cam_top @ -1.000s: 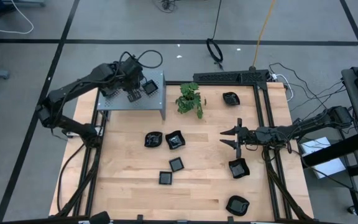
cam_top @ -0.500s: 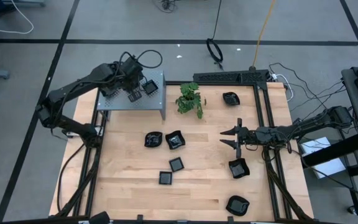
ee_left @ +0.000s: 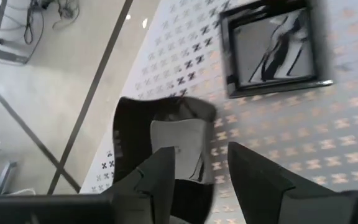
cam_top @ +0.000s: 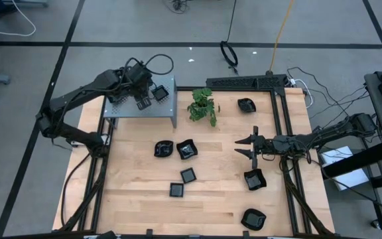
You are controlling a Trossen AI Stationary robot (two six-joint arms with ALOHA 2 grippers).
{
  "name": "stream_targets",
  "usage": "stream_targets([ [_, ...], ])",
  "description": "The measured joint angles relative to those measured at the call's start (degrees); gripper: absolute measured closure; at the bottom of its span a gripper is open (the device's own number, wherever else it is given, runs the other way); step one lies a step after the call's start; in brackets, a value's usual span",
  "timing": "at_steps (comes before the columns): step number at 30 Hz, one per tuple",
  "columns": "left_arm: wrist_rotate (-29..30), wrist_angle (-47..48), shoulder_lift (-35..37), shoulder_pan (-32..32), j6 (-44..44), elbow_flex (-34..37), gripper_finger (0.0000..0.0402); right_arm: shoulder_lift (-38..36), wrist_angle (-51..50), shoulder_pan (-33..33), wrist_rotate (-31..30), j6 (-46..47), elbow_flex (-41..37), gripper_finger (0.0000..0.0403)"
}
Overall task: Pick & Place Mini shaped plates
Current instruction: Stack the black leaf plate on top of the black leaf plate on the shelf
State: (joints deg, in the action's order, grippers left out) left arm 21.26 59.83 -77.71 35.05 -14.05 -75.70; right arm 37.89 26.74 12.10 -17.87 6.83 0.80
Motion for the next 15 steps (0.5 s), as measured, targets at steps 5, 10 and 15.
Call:
stream_targets([
  [5,-0.3,-0.1,0.6,-4.5,4.2,0.0,0.0247,0.0,0.0,0.0,0.0,0.0,0.0,0.0257],
  [10,-5.7,-0.1,0.6,-9.8,10.8,0.0,0.0247,0.0,0.0,0.0,0.0,0.0,0.0,0.0257],
  [15,-13.8,-0.1,0.6,-15.6,20.1,0.3,0.0247,0.0,0.0,0.0,0.0,0.0,0.0,0.0258],
])
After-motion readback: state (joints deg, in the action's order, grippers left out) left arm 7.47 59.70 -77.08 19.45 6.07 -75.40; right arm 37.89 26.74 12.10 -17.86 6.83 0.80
